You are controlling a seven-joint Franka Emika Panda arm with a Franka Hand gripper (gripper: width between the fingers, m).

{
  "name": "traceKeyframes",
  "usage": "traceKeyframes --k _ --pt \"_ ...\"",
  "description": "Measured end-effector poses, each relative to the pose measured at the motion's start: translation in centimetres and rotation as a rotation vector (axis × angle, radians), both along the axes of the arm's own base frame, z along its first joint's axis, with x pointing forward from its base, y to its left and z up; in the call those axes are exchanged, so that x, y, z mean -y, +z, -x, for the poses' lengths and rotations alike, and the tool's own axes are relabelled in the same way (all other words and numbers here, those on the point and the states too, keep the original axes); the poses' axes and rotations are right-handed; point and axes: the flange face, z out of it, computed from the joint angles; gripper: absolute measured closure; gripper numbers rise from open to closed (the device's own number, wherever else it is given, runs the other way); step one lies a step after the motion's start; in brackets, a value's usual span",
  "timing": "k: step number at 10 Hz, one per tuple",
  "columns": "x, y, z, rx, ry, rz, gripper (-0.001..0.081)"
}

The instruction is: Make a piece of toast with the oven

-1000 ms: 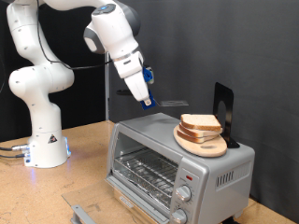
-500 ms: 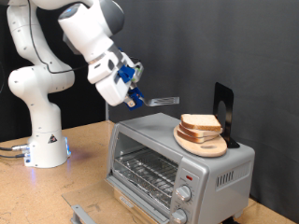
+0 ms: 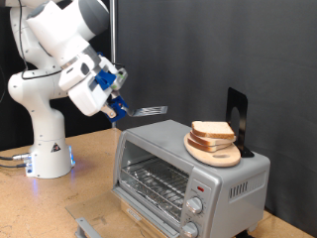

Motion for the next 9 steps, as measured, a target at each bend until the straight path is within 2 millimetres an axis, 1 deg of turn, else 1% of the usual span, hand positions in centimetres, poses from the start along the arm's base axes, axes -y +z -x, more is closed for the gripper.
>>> traceKeyframes --k 1,3,9 --pt "0.5 0.1 0.1 -0.013 0.013 0.012 0.0441" --pt "0.1 -0.2 0.2 -0.022 0.014 0.023 0.0441" --pt "-5.4 -1.4 0.6 -0.104 0.012 0.117 0.0441"
